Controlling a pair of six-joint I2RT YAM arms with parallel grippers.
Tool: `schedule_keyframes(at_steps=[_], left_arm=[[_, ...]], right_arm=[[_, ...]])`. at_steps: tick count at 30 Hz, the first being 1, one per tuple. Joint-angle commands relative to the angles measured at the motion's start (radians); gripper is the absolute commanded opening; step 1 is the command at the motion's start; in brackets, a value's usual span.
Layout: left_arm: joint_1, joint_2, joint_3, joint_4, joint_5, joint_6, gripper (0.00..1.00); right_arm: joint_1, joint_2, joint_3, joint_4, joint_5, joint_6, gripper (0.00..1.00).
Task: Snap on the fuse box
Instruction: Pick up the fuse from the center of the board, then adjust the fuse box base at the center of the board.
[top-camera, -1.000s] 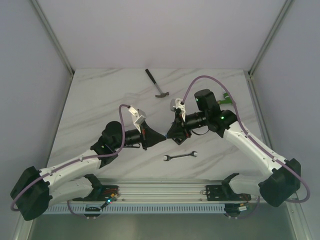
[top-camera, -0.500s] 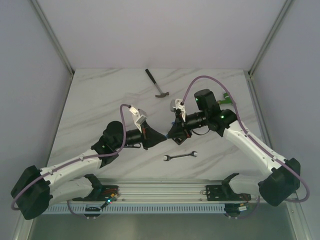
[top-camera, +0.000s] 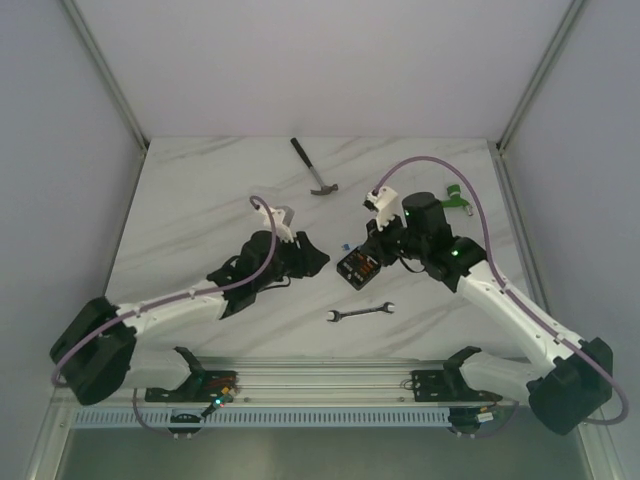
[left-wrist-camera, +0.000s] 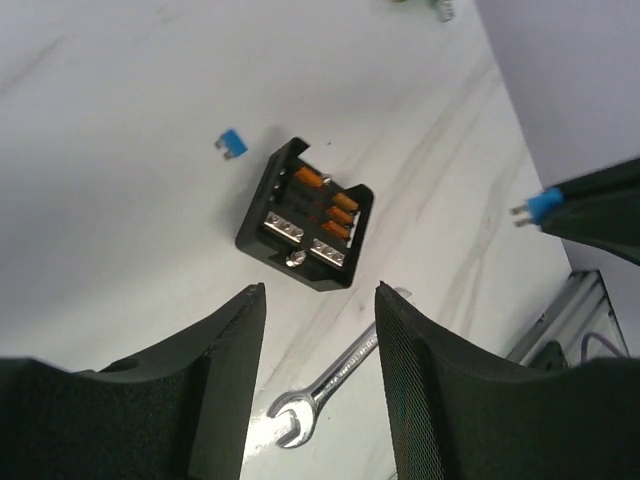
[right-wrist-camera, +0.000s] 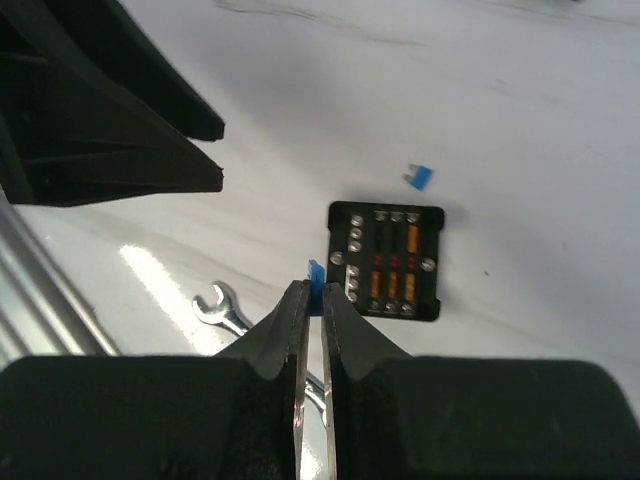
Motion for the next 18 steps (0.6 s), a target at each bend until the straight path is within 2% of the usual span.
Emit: schedule_keyframes(at_steps=[1, 5, 10, 18], left_arm=[[-0.023, 0.124, 0.069, -0.05, -0.101, -0.171, 0.57], [-0.046, 0.278, 0.167, -0.106, -0.152, -0.224, 0.58], [-0.054, 0.399, 0.267, -0.201, -0.198, -0.244, 0.58], [-0.066, 0.532, 0.358, -0.247, -0.17, -0.246, 0.45]], right_arm=[[-0.004, -0.049, -0.061, 0.096, 0.18, 0.078, 0.0], [-0.006, -0.063, -0.105, 0.127, 0.246, 0.083, 0.0], [-0.008, -0.069, -0.159, 0.177, 0.243, 0.085, 0.0], [-0.014, -0.05, -0.203, 0.221, 0.236, 0.076, 0.0]])
